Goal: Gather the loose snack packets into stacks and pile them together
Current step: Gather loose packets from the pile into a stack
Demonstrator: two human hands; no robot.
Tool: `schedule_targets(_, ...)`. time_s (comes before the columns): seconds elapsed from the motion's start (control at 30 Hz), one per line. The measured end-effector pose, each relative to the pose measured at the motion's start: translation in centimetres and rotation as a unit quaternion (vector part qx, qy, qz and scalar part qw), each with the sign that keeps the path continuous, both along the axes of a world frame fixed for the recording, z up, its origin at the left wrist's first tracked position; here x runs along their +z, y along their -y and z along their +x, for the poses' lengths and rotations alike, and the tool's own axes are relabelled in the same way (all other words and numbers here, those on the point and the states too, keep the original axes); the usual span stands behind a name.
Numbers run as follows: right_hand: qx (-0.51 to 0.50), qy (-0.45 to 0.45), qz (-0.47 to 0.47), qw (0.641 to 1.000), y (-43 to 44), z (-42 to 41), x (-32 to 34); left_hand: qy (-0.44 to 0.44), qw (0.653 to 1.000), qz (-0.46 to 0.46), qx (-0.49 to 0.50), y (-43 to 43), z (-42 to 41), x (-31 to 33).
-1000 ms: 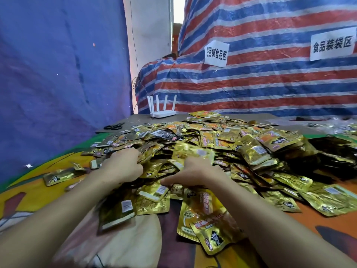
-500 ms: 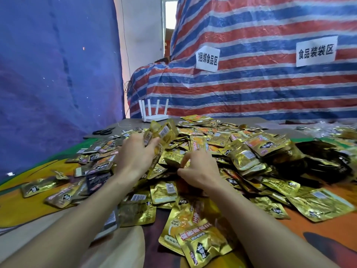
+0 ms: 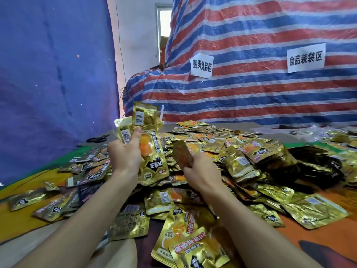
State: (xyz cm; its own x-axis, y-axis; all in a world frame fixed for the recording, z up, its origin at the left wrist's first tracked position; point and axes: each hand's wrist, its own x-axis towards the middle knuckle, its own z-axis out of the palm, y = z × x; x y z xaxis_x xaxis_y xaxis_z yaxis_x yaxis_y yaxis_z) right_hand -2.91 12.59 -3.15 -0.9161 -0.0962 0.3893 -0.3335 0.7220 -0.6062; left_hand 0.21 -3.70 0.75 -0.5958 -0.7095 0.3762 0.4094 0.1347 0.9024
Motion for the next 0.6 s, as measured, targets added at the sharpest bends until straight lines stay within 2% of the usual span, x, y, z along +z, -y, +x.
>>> schedule_targets(0.07,0.029,0.012,-0.173,0.984,-1.1,-0.2,0.7,-0.008,0.998,0.062,0.003,-0.5,-0.4,0.1)
schedule_targets(0.1,0.044,0.023,-0.265,0.963,-1.6,-0.3,1.0,-0.014,0.996,0.089,-0.001,-0.9,-0.6,0.1)
schedule_targets(0.2,0.104,0.103,-0.507,0.850,-2.6,-0.4,2.1,-0.019,0.989,0.145,-0.034,-2.3,-1.3,-0.2)
schedule_targets(0.23,0.149,0.122,-0.546,0.816,-2.9,-0.7,2.3,-0.013,0.986,0.162,-0.046,-2.8,-1.5,-0.5)
schedule_targets(0.27,0.196,0.131,-0.552,0.800,-3.2,-0.7,2.5,-0.005,0.982,0.180,-0.057,-3.4,-1.7,-0.8)
schedule_targets(0.3,0.237,0.137,-0.532,0.801,-3.3,-0.7,2.5,0.001,0.978,0.196,-0.073,-4.0,-1.9,-1.1)
schedule_targets(0.37,0.282,0.150,-0.456,0.831,-3.0,-0.6,1.8,0.012,0.965,0.234,-0.121,-5.2,-2.3,-2.0)
schedule_targets(0.43,0.277,0.113,-0.354,0.886,-2.5,-0.7,1.0,0.027,0.951,0.259,-0.166,-6.1,-2.5,-2.8)
schedule_targets(0.5,0.243,0.073,-0.296,0.921,-2.2,-0.9,0.6,0.034,0.946,0.260,-0.190,-6.5,-2.6,-3.2)
schedule_targets(0.6,0.213,0.091,-0.339,0.912,-2.2,-0.9,0.6,0.027,0.938,0.265,-0.222,-6.4,-2.4,-3.1)
